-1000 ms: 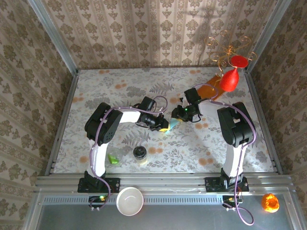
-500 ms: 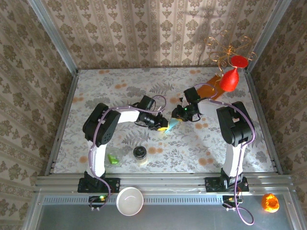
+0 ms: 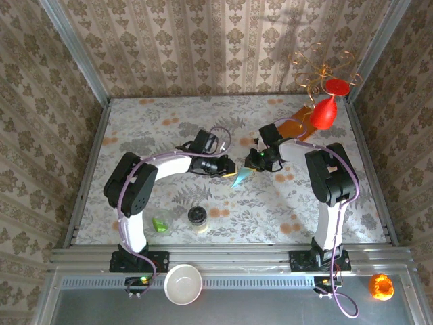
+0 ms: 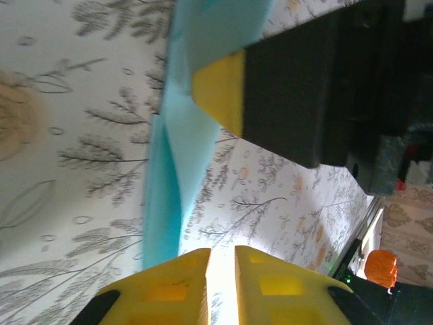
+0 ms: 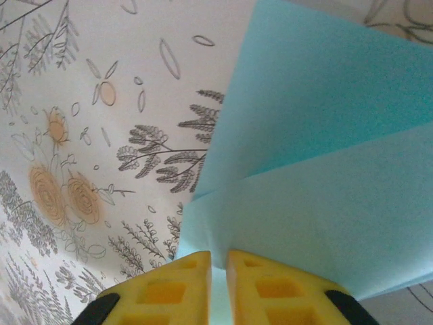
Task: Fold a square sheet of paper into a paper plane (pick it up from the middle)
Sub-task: Fold the wing for the fifth time at the center of the table.
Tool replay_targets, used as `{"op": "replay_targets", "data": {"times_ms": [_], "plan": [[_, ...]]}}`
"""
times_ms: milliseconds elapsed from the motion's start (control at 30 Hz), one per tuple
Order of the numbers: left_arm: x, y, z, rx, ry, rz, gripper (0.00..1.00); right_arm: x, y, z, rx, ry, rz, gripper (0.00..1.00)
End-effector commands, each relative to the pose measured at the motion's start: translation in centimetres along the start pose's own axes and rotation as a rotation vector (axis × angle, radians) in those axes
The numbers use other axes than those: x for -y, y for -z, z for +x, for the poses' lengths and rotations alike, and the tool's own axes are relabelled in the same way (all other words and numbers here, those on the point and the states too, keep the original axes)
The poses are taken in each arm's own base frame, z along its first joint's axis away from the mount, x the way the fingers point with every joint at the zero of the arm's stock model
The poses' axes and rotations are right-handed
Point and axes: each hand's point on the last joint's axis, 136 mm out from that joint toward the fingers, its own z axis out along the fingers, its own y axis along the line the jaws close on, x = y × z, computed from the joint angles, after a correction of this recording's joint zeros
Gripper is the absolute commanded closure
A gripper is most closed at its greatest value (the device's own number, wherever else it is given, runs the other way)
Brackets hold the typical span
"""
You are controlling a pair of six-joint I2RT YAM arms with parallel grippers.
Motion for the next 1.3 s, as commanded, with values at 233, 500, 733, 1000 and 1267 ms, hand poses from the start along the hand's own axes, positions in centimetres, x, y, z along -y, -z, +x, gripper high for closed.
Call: {"op": "replay_targets", "data": {"times_ms": [233,500,733,1000,1267], "plan": [[0.6,-3.0,0.0,-0.034,-0.016,0.011,0.88,3.3,-1.6,1.6,-0.062,-0.089,0.123,0.87],[-0.4,-3.8,0.3,-0.056,0.001,-0.024,0.88,3.8,-1.6,1.6,-0.066,-0.118,0.134,0.87],[-1.7,-3.9,0.3,-0.054,-0.002,-0.083,0.89,4.0,-1.6,1.7,-0.07,-0.125,0.141,0.87],[-2.8,-4.0,0.4,-0.062,0.004,-0.114,0.9,4.1,-1.6,1.7,-0.071,-0.129,0.142,0.86],[-3.6,-4.1,0.4,-0.069,0.011,-0.138,0.9,4.2,-1.7,1.9,-0.078,-0.132,0.145,0.86]]}}
